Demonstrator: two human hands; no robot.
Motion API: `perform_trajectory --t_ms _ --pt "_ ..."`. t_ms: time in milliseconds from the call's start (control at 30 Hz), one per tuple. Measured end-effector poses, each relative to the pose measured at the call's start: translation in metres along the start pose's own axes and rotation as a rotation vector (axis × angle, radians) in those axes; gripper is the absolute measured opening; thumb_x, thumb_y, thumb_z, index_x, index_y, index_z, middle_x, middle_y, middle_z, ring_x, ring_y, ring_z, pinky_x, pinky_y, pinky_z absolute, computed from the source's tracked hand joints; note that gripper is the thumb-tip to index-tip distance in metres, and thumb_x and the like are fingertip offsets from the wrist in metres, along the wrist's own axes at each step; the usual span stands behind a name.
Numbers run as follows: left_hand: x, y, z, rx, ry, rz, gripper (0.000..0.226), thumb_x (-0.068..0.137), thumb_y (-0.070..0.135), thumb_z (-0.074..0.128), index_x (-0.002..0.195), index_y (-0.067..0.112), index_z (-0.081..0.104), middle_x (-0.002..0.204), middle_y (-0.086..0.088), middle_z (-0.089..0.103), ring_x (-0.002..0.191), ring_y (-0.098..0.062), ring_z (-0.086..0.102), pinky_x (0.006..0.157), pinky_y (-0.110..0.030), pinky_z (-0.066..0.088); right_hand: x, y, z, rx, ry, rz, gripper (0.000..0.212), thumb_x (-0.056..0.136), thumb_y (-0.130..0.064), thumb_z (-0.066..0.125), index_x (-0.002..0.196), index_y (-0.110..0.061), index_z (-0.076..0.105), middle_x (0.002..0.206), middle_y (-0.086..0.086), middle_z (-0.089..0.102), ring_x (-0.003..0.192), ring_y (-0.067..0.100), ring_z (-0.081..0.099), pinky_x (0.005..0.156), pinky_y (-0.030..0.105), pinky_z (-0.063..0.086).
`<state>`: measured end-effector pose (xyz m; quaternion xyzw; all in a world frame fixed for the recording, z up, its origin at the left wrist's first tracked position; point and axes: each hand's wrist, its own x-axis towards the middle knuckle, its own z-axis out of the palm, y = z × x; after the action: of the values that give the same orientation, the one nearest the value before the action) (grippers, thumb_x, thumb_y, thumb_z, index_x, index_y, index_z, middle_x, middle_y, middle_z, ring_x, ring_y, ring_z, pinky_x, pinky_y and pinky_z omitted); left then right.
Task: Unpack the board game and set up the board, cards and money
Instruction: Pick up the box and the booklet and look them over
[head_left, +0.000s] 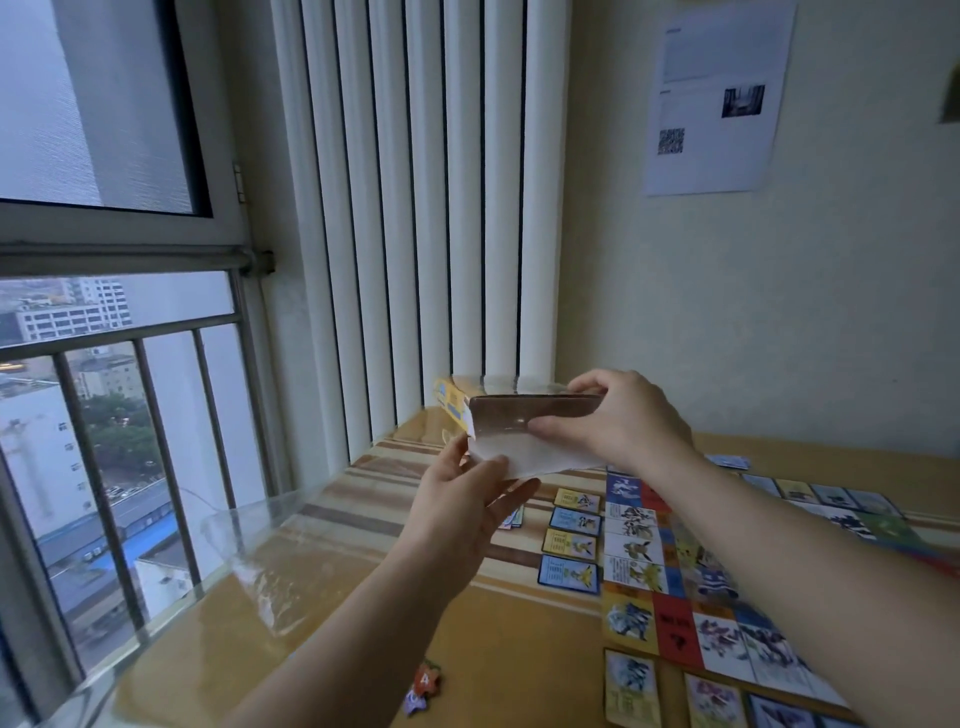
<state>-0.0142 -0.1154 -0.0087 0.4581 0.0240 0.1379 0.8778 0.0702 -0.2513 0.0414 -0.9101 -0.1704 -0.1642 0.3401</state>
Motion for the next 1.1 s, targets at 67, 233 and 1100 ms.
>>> perform_trajectory --t_ms 67,233,1100 --pt "0.004 0.011 -0.006 -0.024 -0.021 0.019 0.025 0.092 -0.009 0.044 0.110 0.004 0.055 0.120 -0.029 0.054 0.092 -0.029 0.066 0.069 -0.030 0.059 0.004 -0.002 -0.006 0.098 -0.075 -0.069 0.059 0.066 -0.058 0.075 0.115 -0.029 0.063 0.117 -0.006 0.061 0.101 0.013 0.056 0.082 0.031 0.047" --pt "0.011 0.044 -0.014 -0.044 -0.047 0.078 0.025 0.092 -0.008 0.042 0.110 0.004 0.056 0.108 -0.019 0.062 0.085 -0.024 0.070 0.067 -0.028 0.058 0.019 -0.014 -0.020 0.386 -0.160 -0.079 0.056 0.079 -0.041 0.071 0.129 -0.022 0.055 0.128 -0.001 0.051 0.109 0.014 0.050 0.085 0.026 0.047" --pt "-0.026 0.079 -0.152 0.799 0.049 0.096 0.047 0.078 0.023 0.064 0.118 0.041 0.046 0.096 0.001 0.074 0.095 -0.013 0.068 0.088 -0.039 0.053 -0.011 -0.034 0.116 0.879 -0.732 -0.017 0.094 0.048 -0.040 0.092 0.127 -0.030 0.043 0.129 0.008 0.054 0.111 0.025 0.061 0.094 0.040 0.051"
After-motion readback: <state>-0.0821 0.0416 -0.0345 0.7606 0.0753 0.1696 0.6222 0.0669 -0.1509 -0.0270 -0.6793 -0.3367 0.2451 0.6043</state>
